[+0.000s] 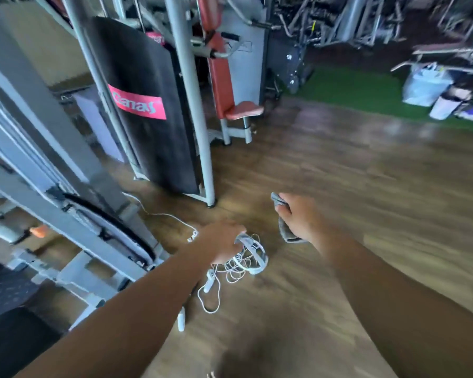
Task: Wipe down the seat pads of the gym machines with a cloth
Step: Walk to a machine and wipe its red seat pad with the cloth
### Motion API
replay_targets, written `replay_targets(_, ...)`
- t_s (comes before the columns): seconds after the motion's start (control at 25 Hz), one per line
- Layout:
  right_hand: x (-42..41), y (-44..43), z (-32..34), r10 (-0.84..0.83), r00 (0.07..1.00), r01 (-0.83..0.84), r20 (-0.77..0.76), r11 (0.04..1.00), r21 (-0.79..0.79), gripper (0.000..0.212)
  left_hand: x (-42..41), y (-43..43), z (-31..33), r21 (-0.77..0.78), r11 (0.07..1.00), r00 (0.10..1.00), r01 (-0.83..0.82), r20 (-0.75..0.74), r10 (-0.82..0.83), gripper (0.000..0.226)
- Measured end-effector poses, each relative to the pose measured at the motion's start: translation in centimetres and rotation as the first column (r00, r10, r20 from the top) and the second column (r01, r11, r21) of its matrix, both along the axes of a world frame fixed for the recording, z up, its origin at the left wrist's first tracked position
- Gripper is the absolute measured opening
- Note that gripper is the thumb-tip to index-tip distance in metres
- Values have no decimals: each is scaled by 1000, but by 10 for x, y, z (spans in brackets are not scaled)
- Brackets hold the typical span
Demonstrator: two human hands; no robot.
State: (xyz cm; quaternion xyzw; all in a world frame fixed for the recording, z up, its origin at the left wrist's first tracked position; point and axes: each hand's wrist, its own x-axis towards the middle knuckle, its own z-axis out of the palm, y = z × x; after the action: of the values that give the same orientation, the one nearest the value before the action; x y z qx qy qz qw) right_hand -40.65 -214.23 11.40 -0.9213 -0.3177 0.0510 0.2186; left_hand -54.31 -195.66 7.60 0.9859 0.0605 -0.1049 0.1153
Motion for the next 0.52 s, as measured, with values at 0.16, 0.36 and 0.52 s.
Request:
replay_targets(0.16,88,-13,-8,-64,998,65,-29,997,38,32,109,-6,-7,8,995,995,100,-3,-100,49)
replay_targets(0.36,200,-6,-4,-127,991,128,-50,992,6,35,247,16,-15,12,986,985,168,-42,-167,50)
replay_targets(0.52,295,-7,6,-204,976,205,-78,979,-2,34,361,26,-6,-7,981,979,195,-67,-195,51)
